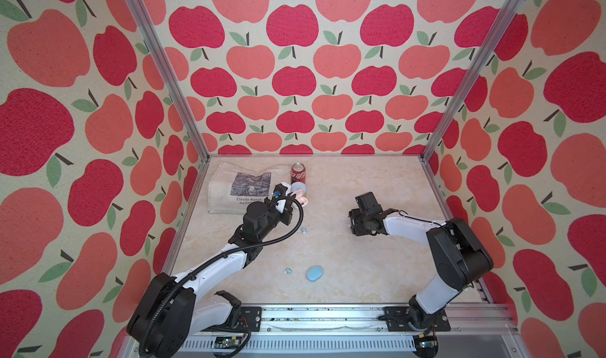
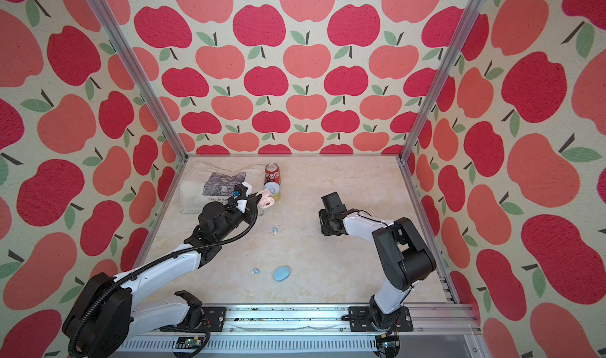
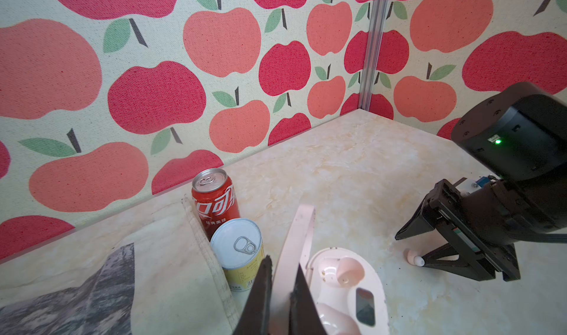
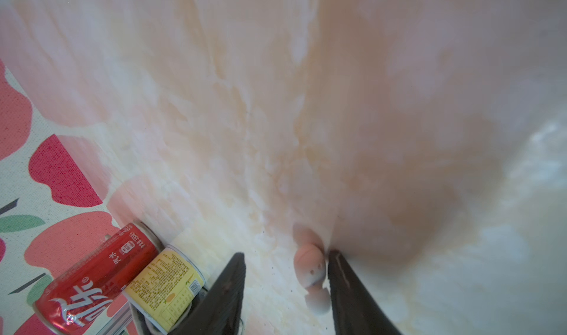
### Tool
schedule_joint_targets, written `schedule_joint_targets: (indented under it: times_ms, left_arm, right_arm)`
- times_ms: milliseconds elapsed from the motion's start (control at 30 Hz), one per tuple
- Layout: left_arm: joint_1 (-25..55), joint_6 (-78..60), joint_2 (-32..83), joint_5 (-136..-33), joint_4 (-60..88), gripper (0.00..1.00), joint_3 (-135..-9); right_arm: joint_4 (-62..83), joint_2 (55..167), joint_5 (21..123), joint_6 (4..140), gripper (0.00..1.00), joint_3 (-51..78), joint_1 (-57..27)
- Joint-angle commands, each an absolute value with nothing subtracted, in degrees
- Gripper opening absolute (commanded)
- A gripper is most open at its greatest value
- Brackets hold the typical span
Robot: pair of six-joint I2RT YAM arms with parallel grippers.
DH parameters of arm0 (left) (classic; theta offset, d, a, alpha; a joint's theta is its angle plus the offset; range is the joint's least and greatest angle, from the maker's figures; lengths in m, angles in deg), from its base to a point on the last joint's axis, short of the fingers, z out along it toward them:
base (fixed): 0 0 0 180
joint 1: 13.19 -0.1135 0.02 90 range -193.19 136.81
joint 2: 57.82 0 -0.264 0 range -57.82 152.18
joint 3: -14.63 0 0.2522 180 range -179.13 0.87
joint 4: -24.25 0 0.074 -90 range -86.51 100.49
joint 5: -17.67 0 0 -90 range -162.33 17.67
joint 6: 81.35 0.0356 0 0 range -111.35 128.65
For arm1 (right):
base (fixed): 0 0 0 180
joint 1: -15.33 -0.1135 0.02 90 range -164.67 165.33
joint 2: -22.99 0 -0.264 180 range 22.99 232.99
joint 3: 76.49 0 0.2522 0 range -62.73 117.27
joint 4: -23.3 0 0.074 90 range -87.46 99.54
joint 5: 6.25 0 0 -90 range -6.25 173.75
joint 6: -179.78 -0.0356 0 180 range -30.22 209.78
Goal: Insert wireless bluetooth earbuds into charging case
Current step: Rotate the wireless bluetooth earbud at the center of the table, then pick up the wireless bluetooth earbud from the center of the table.
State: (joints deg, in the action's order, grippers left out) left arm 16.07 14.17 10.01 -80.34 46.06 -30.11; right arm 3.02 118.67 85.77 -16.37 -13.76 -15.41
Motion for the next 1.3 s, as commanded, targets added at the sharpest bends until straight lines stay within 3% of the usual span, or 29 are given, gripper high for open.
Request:
schedule_joint_targets:
  times_ms: [0, 400, 733, 900, 1267]
  left_arm:
    - [15.58, 14.04, 10.4, -81.38, 48.81, 0.0, -29.37]
    - [15.18, 13.92, 10.56, -81.22, 49.98, 0.0, -28.49]
    - [15.01, 14.22, 8.02, -81.21, 48.66, 0.0, -29.01]
    - [14.77, 14.45, 7.38, -81.53, 47.48, 0.0, -29.28]
    - [14.84, 14.45, 7.3, -81.73, 45.57, 0.0, -30.22]
  right_arm:
    - [-5.32, 121.11, 87.45, -13.02, 0.49, -14.11, -14.38]
    - [-9.59, 124.49, 83.36, -0.32, 0.49, -8.97, -12.04]
    - [-29.32, 127.32, 87.54, 35.92, 0.49, 6.34, -11.98]
    - [-29.77, 128.8, 85.32, 49.67, 0.47, 8.02, -12.33]
    - [-29.29, 132.3, 82.78, 59.0, 0.42, 10.74, -15.29]
